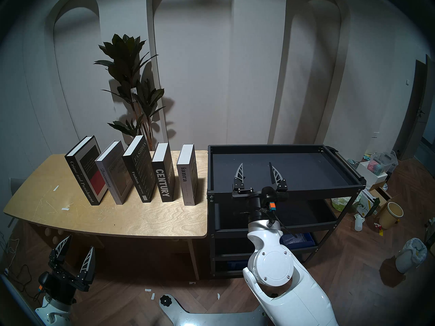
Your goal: Move the books from the display table onto the shelf, standing them upright with spines facing out and tallest at one end
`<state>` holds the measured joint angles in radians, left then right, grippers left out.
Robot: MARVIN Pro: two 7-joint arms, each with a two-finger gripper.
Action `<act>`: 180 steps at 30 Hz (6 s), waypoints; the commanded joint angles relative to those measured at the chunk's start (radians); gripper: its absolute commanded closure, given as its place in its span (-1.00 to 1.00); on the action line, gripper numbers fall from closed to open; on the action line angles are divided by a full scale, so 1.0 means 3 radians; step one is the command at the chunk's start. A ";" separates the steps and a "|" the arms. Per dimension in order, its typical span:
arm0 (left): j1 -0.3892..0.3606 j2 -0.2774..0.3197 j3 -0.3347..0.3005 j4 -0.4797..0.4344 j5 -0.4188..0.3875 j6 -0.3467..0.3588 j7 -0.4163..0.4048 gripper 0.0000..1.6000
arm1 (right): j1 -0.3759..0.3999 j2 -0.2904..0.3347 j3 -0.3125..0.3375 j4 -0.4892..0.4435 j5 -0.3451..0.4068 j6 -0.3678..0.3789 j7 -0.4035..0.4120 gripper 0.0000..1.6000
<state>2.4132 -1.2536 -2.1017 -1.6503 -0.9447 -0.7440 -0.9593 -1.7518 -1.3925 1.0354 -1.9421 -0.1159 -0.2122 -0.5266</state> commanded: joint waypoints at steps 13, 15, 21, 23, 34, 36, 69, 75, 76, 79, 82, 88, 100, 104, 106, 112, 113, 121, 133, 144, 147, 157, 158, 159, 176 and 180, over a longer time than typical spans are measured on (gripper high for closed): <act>-0.0013 0.0007 -0.0002 -0.0019 -0.0002 -0.0005 -0.0003 -1.00 | 0.0812 0.0022 -0.0878 0.0604 0.0019 0.0036 0.0012 -1.00; -0.0014 0.0007 -0.0002 -0.0018 -0.0002 -0.0005 -0.0003 -1.00 | 0.0936 -0.0020 -0.0963 0.0691 0.0029 0.0053 -0.0006 -1.00; -0.0015 0.0007 -0.0002 -0.0016 -0.0002 -0.0005 -0.0003 -1.00 | 0.1037 -0.0135 -0.1012 0.0880 0.0033 0.0069 0.0031 -1.00; -0.0016 0.0007 -0.0001 -0.0015 -0.0002 -0.0005 -0.0004 -1.00 | 0.1150 -0.0217 -0.1073 0.1016 0.0054 0.0102 0.0021 -1.00; -0.0018 0.0008 -0.0001 -0.0011 -0.0003 -0.0005 -0.0004 -1.00 | 0.1509 -0.0477 -0.1298 0.1449 0.0130 0.0195 -0.0062 -1.00; -0.0019 0.0008 -0.0001 -0.0010 -0.0003 -0.0005 -0.0004 -1.00 | 0.1638 -0.0584 -0.1368 0.1595 0.0166 0.0233 -0.0134 -1.00; -0.0018 0.0006 -0.0002 -0.0019 -0.0005 -0.0007 -0.0008 -1.00 | 0.2416 -0.1337 -0.1904 0.2945 0.1131 -0.0249 -0.1901 -1.00; -0.0016 0.0005 -0.0003 -0.0022 -0.0006 -0.0007 -0.0008 -1.00 | 0.2583 -0.1514 -0.2009 0.3290 0.1361 -0.0429 -0.2107 -1.00; -0.0016 0.0005 -0.0003 -0.0023 -0.0006 -0.0007 -0.0008 -1.00 | 0.2605 -0.1535 -0.2016 0.3333 0.1373 -0.0444 -0.2105 -1.00; -0.0015 0.0005 -0.0003 -0.0024 -0.0006 -0.0006 -0.0008 -1.00 | 0.2692 -0.1634 -0.2013 0.3522 0.1463 -0.0519 -0.2122 -1.00; -0.0015 0.0005 -0.0003 -0.0024 -0.0006 -0.0006 -0.0008 -1.00 | 0.2783 -0.1730 -0.1990 0.3704 0.1539 -0.0592 -0.2071 -1.00; -0.0015 0.0005 -0.0003 -0.0024 -0.0006 -0.0006 -0.0008 -1.00 | 0.2925 -0.1840 -0.1940 0.3963 0.1570 -0.0666 -0.1976 -1.00; -0.0012 0.0004 -0.0004 -0.0028 -0.0006 -0.0006 -0.0008 -1.00 | 0.3241 -0.1952 -0.1822 0.4407 0.1684 -0.0820 -0.1751 -1.00; -0.0010 0.0003 -0.0005 -0.0032 -0.0005 -0.0005 -0.0006 -1.00 | 0.3247 -0.1900 -0.1815 0.4460 0.1655 -0.0926 -0.1818 0.42; -0.0009 0.0002 -0.0005 -0.0034 -0.0004 -0.0004 -0.0005 -1.00 | 0.3212 -0.1817 -0.1825 0.4383 0.1624 -0.0940 -0.1878 0.94; -0.0008 0.0002 -0.0006 -0.0035 -0.0004 -0.0004 -0.0004 -1.00 | 0.3018 -0.1547 -0.1877 0.4018 0.1546 -0.0857 -0.2028 1.00; -0.0008 0.0002 -0.0006 -0.0035 -0.0004 -0.0004 -0.0004 -1.00 | 0.3000 -0.1527 -0.1885 0.3990 0.1541 -0.0857 -0.2038 1.00; -0.0011 0.0004 -0.0004 -0.0030 -0.0006 -0.0005 -0.0006 -1.00 | 0.3127 -0.1375 -0.1874 0.3631 0.1524 -0.0891 -0.2034 1.00; -0.0015 0.0005 -0.0003 -0.0024 -0.0006 -0.0006 -0.0007 -1.00 | 0.3365 -0.1162 -0.1777 0.3144 0.1666 -0.0947 -0.1572 1.00; -0.0019 0.0007 -0.0001 -0.0016 -0.0006 -0.0006 -0.0007 -1.00 | 0.3716 -0.0666 -0.1535 0.2720 0.1738 -0.0685 -0.1276 1.00; -0.0020 0.0007 -0.0001 -0.0014 -0.0006 -0.0006 -0.0007 -1.00 | 0.3770 -0.0542 -0.1463 0.2629 0.1756 -0.0595 -0.1190 1.00; -0.0023 0.0007 0.0000 -0.0007 -0.0006 -0.0005 -0.0007 -1.00 | 0.3720 -0.0129 -0.1071 0.2521 0.1791 -0.0304 -0.1067 1.00; -0.0023 0.0007 0.0000 -0.0006 -0.0006 -0.0005 -0.0006 -1.00 | 0.3711 -0.0143 -0.1005 0.2553 0.1799 -0.0281 -0.1072 1.00; -0.0023 0.0008 0.0000 -0.0005 -0.0006 -0.0005 -0.0006 -1.00 | 0.3701 -0.0073 -0.0970 0.2534 0.1803 -0.0246 -0.1046 1.00; -0.0026 0.0008 0.0001 0.0007 -0.0006 -0.0004 -0.0006 -1.00 | 0.3584 0.0647 -0.0360 0.2527 0.2006 0.0149 -0.0792 1.00; -0.0027 0.0008 0.0001 0.0010 -0.0006 -0.0004 -0.0006 -1.00 | 0.3531 0.0813 -0.0264 0.2522 0.2049 0.0243 -0.0707 1.00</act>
<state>2.4076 -1.2529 -2.1009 -1.6412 -0.9465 -0.7440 -0.9598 -0.6874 -1.2630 0.9077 -1.1582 0.4930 -0.1706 -0.7779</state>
